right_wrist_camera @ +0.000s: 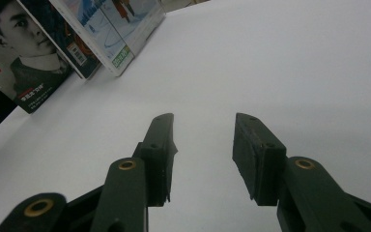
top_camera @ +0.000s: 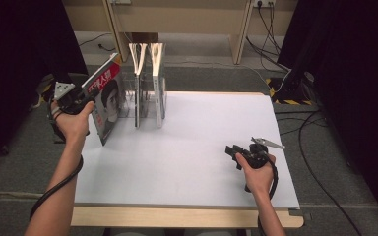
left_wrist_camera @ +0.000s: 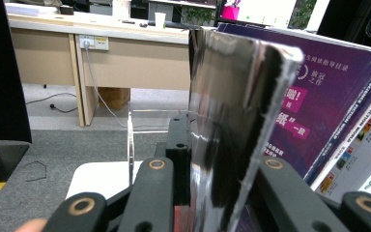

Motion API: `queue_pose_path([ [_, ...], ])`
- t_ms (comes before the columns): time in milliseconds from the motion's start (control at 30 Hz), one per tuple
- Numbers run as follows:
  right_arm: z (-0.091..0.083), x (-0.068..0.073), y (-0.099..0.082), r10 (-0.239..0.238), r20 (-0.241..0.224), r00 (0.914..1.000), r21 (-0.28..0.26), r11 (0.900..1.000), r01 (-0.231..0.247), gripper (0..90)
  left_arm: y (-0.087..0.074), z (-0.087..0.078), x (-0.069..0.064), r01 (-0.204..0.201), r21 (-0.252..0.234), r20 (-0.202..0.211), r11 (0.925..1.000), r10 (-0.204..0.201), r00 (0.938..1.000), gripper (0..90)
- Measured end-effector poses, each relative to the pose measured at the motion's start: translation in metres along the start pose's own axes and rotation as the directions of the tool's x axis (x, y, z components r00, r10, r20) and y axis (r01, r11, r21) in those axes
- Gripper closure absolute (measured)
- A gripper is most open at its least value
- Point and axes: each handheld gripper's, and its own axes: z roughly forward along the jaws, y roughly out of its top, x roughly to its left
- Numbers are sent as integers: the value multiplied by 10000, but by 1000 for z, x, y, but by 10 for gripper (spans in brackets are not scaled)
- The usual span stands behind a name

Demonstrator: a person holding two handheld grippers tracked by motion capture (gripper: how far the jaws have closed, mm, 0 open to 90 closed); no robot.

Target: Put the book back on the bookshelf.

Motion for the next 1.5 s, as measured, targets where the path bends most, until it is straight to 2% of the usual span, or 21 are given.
queue_pose_path([
  [267,-1,-1,0,19,-31,10000,26,10000,-19,596,-4,12,1,131,556,-33,9984,-129,9999,675],
  [367,-1,-1,0,9,-9,10000,40,10000,-9,595,-5,17,1,81,787,-135,9969,-71,9999,648],
  [467,-1,-1,0,-4,-7,10000,63,10000,4,595,-6,21,0,-186,964,-294,9952,216,9993,637],
  [533,-1,-1,0,-2,-7,10000,54,10000,2,594,-6,22,0,-236,1039,-333,9943,272,9991,654],
  [667,-1,-2,0,41,24,10000,64,10000,-41,595,-4,22,-1,-178,1171,-253,9930,209,9995,778],
  [767,0,-1,-1,94,-4,10000,148,9998,-94,595,-1,23,-3,-13,1576,-147,9875,37,9999,844],
  [833,0,-1,-1,51,2,10000,154,9999,-51,595,1,23,-5,-320,1776,-182,9836,358,9992,855],
  [900,-1,-2,0,21,19,10000,110,9999,-22,596,2,22,-7,-380,1889,-87,9813,404,9991,858],
  [1033,-2,-2,0,-16,13,10000,92,10000,16,597,2,22,-7,-383,1868,-33,9816,396,9992,860],
  [1100,-2,-2,0,-17,22,10000,78,10000,17,598,1,21,-6,-254,1804,44,9833,250,9997,860],
  [1300,-1,-3,0,-1,35,10000,93,10000,0,600,-2,18,2,33,1127,78,9936,-42,10000,862],
  [1500,0,-2,-1,88,34,10000,100,9999,-88,600,-2,16,5,78,683,20,9976,-80,10000,863],
])
